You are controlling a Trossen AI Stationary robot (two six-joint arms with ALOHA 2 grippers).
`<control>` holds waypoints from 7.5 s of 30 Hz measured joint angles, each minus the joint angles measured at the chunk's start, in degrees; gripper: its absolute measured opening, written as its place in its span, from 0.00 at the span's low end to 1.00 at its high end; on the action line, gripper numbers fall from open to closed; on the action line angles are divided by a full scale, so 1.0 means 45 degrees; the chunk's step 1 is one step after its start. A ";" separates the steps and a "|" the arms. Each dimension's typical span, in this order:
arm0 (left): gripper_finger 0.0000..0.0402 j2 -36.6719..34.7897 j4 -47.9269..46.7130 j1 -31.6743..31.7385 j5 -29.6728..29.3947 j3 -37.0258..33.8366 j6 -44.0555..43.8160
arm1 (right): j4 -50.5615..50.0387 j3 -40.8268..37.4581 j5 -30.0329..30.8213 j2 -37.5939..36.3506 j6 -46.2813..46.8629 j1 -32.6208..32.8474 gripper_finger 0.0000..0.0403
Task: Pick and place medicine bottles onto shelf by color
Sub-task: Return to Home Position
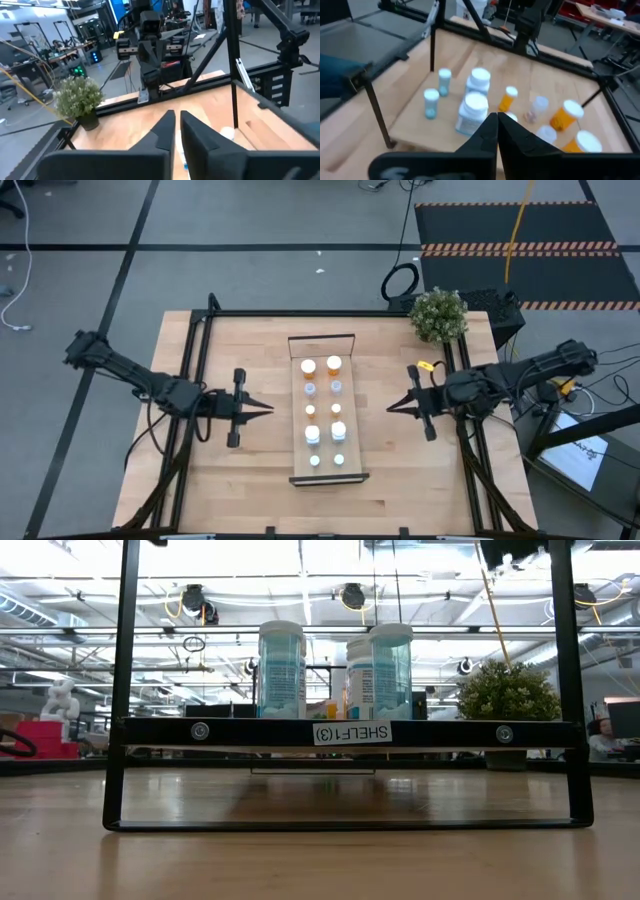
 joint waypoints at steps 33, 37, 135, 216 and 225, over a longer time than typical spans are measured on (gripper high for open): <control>0.03 -0.2560 0.4494 0.2795 0.2613 -0.6583 -0.0967 | 0.3730 -0.6906 -0.0669 -0.4463 0.0360 -0.0296 0.00; 0.02 -0.3398 0.4476 0.2795 0.2613 -0.6963 -0.0988 | 0.3717 -0.6971 -0.0669 -0.4822 0.0327 -0.0296 0.00; 0.01 -0.7818 -0.0780 0.5492 0.5347 -0.7043 -0.1454 | 0.3191 -0.8827 -0.2014 -0.9708 -0.0277 -0.2535 0.00; 0.09 -1.0766 -0.2916 0.5598 0.5260 -0.7038 -0.1967 | 0.4308 -0.8827 -0.2000 -0.9708 -0.0282 -0.2530 0.00; 0.09 -1.0766 -0.2916 0.5599 0.5260 -0.7038 -0.1967 | 0.4308 -0.8827 -0.1996 -0.9708 -0.0282 -0.2533 0.00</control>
